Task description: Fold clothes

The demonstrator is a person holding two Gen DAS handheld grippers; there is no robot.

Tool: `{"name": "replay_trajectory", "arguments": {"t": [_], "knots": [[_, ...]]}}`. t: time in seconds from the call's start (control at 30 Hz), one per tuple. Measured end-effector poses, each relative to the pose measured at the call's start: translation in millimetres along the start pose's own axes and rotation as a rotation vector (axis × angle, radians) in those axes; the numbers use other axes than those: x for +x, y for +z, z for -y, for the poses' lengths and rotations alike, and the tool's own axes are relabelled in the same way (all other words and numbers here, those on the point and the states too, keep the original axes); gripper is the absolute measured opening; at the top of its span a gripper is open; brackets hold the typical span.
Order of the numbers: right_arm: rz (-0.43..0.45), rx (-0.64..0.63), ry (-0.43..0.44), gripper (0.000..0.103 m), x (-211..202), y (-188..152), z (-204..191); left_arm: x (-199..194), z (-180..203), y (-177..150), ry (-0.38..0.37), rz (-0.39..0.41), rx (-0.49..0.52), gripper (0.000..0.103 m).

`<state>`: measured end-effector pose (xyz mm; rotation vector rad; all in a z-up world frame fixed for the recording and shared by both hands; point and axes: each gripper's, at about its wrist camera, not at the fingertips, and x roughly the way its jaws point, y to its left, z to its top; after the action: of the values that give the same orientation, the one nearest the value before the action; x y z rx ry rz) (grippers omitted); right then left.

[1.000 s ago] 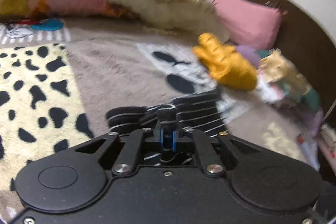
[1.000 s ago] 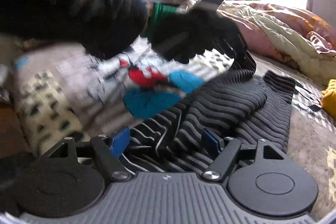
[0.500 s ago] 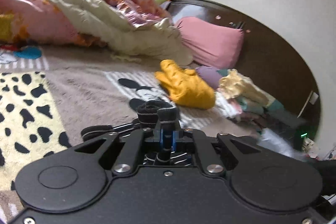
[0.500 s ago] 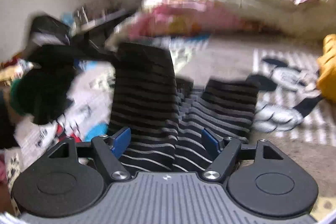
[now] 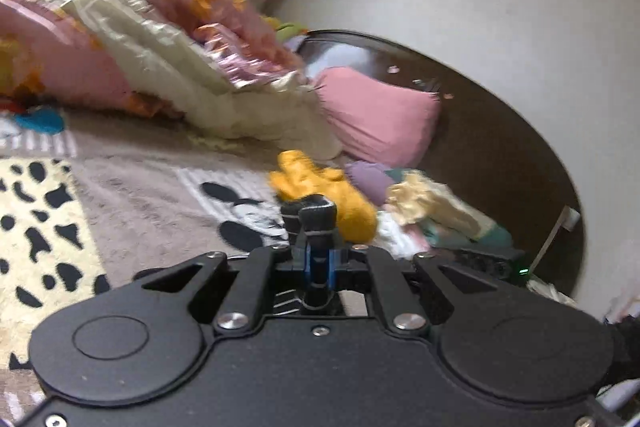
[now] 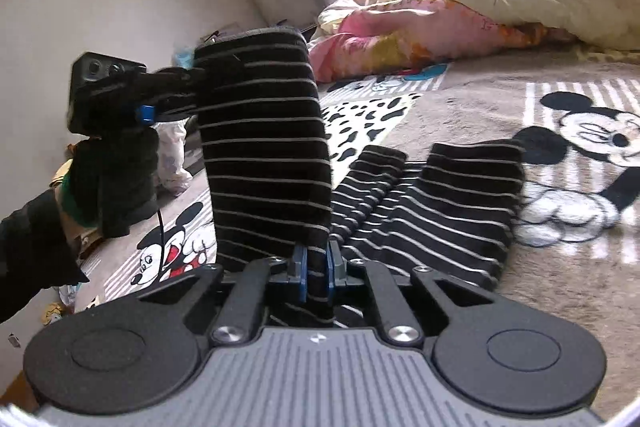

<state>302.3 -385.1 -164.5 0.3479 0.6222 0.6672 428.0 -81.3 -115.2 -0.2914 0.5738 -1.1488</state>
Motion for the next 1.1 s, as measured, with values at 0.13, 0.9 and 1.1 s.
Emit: {"name": "replay_trajectory", "arguments": {"t": [0.13, 0.9, 1.1], "knots": [[-0.037, 0.014, -0.09, 0.021, -2.4, 0.0, 5.8, 39.2, -31.0, -12.5, 0.141, -0.103, -0.063, 0.003], [-0.163, -0.356, -0.337, 0.041, 43.9, -29.4, -72.1, 97.2, -23.2, -58.8, 0.471, -0.288, 0.208, 0.042], [-0.117, -0.36, -0.371, 0.041, 18.7, -31.9, -87.5, 57.6, 11.1, -44.7, 0.462, -0.23, 0.225, 0.042]]}}
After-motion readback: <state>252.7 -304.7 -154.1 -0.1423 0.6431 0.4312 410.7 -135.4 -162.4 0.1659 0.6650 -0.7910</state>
